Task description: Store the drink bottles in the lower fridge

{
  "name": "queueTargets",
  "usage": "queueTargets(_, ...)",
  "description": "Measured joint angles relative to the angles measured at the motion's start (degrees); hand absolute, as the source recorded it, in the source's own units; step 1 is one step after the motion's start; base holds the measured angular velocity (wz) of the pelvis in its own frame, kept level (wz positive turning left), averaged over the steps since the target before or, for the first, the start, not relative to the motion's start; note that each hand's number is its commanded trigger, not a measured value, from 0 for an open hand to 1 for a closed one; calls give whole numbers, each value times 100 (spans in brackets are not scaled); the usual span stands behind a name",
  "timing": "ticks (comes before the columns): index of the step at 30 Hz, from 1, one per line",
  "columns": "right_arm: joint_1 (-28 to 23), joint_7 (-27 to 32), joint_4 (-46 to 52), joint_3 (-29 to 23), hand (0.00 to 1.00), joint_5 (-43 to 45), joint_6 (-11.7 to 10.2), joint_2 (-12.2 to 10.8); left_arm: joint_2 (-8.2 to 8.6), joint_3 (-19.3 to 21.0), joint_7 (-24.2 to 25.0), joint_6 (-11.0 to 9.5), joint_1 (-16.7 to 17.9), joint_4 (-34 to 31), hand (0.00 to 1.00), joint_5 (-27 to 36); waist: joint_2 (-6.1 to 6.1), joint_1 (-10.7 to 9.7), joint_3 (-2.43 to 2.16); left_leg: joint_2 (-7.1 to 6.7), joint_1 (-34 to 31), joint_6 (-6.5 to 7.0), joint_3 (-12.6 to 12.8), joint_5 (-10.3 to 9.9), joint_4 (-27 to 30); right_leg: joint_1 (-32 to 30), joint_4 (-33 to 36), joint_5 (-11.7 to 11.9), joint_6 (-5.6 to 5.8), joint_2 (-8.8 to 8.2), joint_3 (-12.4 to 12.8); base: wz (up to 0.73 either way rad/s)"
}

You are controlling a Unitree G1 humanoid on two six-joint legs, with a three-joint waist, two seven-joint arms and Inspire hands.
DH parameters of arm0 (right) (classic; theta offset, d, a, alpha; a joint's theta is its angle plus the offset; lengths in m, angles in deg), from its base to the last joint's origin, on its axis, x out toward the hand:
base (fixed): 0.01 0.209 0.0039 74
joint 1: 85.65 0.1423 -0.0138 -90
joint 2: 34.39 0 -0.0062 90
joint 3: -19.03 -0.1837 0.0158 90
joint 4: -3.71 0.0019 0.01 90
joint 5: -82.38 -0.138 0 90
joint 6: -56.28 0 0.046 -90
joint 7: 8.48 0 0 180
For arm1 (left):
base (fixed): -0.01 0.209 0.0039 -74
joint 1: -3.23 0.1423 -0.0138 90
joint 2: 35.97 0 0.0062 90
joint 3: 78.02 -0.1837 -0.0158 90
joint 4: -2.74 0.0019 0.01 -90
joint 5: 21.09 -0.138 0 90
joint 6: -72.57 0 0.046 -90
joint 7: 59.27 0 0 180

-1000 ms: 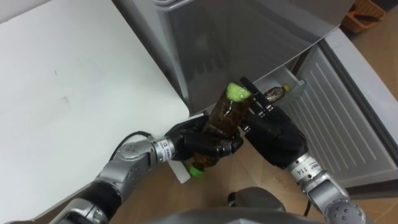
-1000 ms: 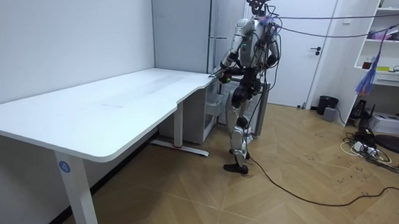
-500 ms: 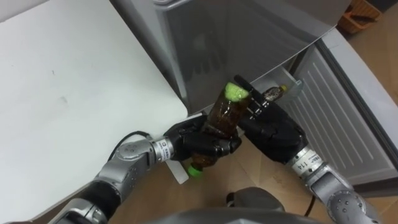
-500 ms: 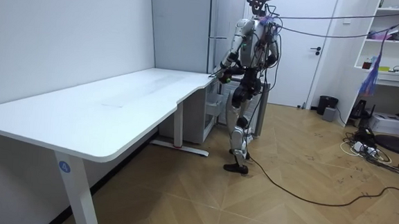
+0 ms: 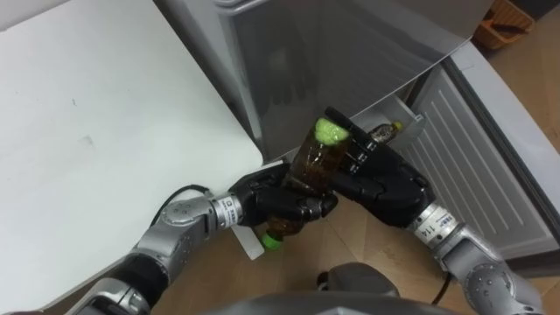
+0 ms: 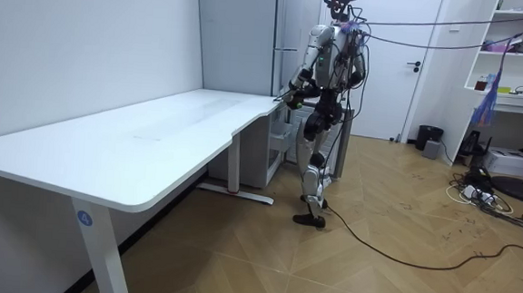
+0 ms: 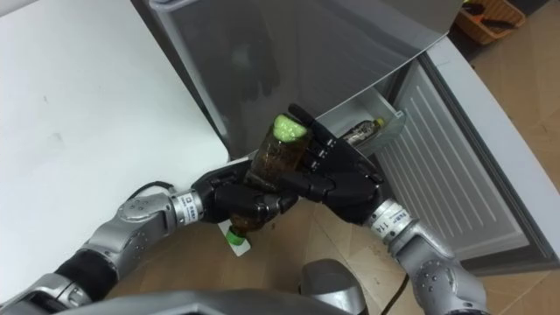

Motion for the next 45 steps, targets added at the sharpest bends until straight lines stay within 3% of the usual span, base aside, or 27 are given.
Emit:
queueTargets(8, -11, 186, -9, 3, 0, 426, -9, 51, 36, 11, -343, -257, -18, 62, 100, -869, -101, -14, 40, 3, -42, -12, -23, 8, 33, -22, 7, -1, -4, 20, -2, 0)
queueTargets(16, -204, 346, -9, 13, 0, 422, -43, 104, 143, -55, -744, -464, -28, 14, 100, -1662, -84, -30, 12, -1, -196, 1, -105, 7, 79, -72, -113, 74, -1, 11, -63, 4)
queueTargets(23, -335, 539, -42, 64, 0, 423, -195, 103, 200, -180, -1123, -468, -42, -110, 100, -2191, -69, -122, 25, -5, -233, 16, -237, -2, 92, 14, -230, 120, 8, -22, -202, 10)
queueTargets(29, -396, 586, -45, 63, 0, 366, -392, 101, 203, -333, -1371, -387, -27, -344, 100, -2291, -30, -232, 40, -26, -302, 16, -328, 0, 92, 3, -306, 135, 14, -29, -326, 7)
queueTargets(30, -399, 594, -45, 63, 52, 348, -415, 101, 210, -359, -1424, -363, -28, -377, 100, -2298, -31, -232, 43, -27, -300, 12, -327, 2, 88, 1, -309, 133, 11, -26, -330, 0)
queueTargets(31, -399, 597, -45, 63, 60, 330, -417, 101, 214, -367, -1442, -363, -28, -384, 100, -2305, -33, -232, 45, -26, -298, 11, -327, 3, 85, 1, -310, 132, 10, -24, -331, 0)
queueTargets(32, -399, 598, -45, 63, 100, 285, -423, 101, 224, -373, -1460, -363, -30, -390, 100, -2305, -37, -233, 47, -24, -296, 10, -326, 3, 80, 0, -309, 130, 7, -23, -337, 0)
queueTargets(36, -387, 642, -160, 75, 100, -47, -498, 77, 307, -417, -1548, -341, -85, -391, 100, -2305, -34, -210, 48, -33, -294, 10, -317, 3, 69, -6, -310, 129, 6, -27, -337, 0)
queueTargets(40, -324, 844, -492, 90, 100, -320, -740, -157, 373, -464, -1559, -339, -171, -390, 100, -2480, -26, -189, 51, -37, -274, 10, -317, 3, 46, 7, -317, 129, 7, -27, -334, 0)
queueTargets(45, -167, 1169, -690, 144, 100, -314, -926, -223, 488, -616, -1606, -193, -363, -389, 100, -2866, 76, -193, 58, -69, -288, 14, -316, 3, -9, -36, -309, 111, 27, -46, -334, 0)
